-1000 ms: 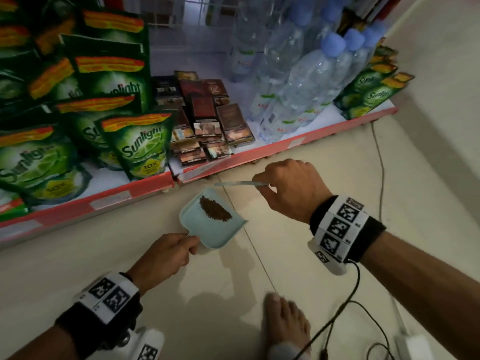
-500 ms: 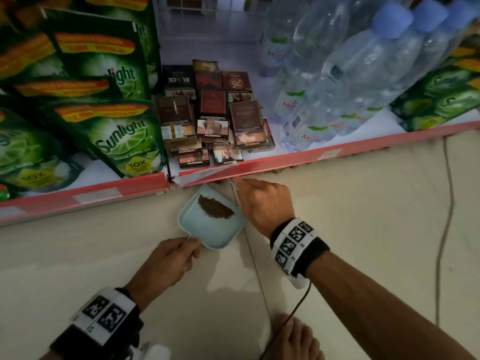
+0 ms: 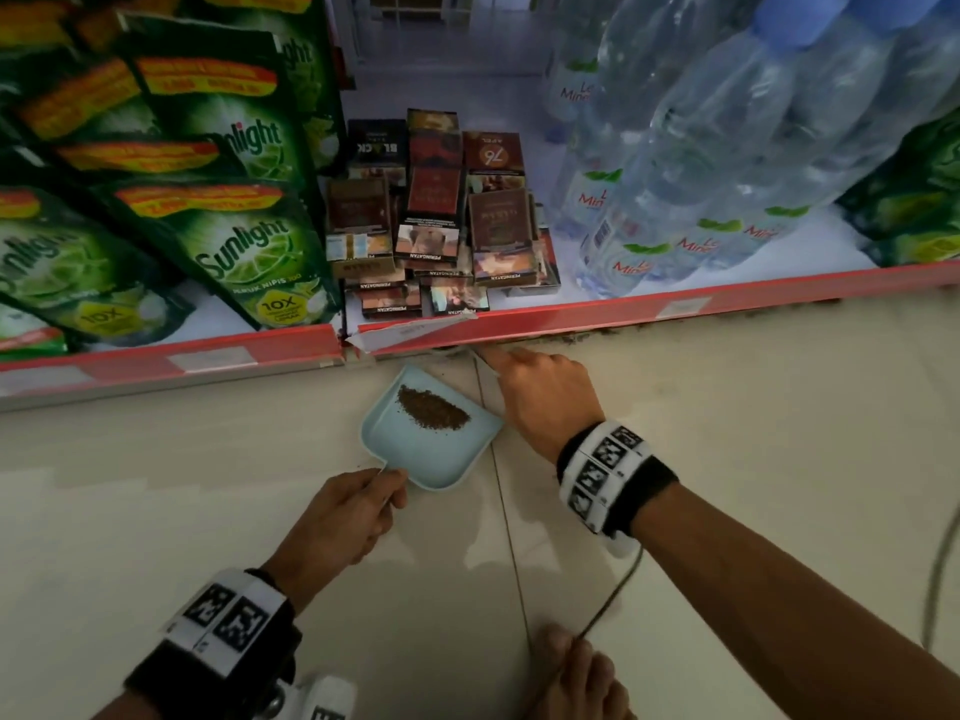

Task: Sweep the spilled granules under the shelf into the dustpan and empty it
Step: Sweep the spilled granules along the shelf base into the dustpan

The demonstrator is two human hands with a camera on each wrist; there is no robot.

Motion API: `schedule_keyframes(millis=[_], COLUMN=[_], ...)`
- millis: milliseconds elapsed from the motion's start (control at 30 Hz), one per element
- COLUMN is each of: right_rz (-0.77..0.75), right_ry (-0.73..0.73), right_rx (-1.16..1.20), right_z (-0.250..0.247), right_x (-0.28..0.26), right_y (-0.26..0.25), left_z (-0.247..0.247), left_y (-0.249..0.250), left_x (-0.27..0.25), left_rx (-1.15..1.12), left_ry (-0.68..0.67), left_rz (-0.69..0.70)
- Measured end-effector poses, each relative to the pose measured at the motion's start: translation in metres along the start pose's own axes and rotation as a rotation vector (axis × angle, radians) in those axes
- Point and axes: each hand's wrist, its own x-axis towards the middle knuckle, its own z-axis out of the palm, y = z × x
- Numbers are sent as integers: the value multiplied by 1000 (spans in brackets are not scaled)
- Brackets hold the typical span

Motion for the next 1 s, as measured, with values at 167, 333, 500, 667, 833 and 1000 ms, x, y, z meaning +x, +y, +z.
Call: schedule_keyframes(millis=[167,333,500,667,833,1000], right_rz=[-61,-3,-13,-11,-1,-46], right_ry=[70,28,-11,-99,0,26], right_rx=[18,48,33,-4,90,58], right_z=[-13,-14,-9,-14,-26,-15], right_x=[-38,-17,10,-14,-26,6], right_y=[17,-1,-16,11,17,-11], left_z=[1,2,2,1,0,3], left_y=[5,7,5,-2,-8,-7], left_x=[6,5,7,6,6,6], left_rx=[-12,16,11,-3,-4,12], left_ry=[-16,-47,-58,-71,-67,-81], left_rz=[37,68,80,94,74,64])
